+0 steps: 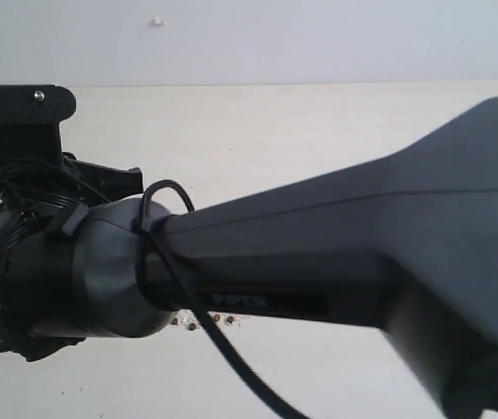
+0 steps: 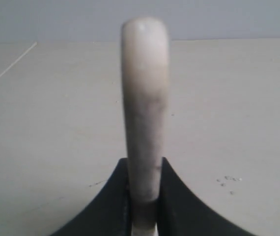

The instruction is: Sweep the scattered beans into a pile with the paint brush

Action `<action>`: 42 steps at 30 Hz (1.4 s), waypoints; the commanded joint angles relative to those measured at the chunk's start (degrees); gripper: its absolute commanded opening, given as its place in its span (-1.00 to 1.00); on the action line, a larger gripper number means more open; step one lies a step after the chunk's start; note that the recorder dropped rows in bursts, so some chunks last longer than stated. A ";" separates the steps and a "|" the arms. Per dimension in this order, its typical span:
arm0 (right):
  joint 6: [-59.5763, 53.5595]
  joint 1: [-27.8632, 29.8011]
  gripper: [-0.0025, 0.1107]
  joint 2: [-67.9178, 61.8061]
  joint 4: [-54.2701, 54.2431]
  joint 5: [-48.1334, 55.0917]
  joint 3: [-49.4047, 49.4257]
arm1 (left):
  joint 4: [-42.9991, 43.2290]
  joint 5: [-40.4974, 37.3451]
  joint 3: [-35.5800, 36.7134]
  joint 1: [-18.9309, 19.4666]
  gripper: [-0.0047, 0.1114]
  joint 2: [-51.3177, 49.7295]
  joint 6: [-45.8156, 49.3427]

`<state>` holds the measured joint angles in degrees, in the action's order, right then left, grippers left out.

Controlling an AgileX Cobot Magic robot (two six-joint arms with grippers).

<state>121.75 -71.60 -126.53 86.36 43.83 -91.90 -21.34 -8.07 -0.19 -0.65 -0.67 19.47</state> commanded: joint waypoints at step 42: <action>-2.14 5.03 -0.96 1.41 -2.76 0.24 0.16 | -0.25 0.04 0.19 -0.25 -0.92 0.32 -0.26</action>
<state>115.07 -66.61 -125.70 78.36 46.74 -92.24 -21.34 -8.07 -0.19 -0.65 -0.67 19.47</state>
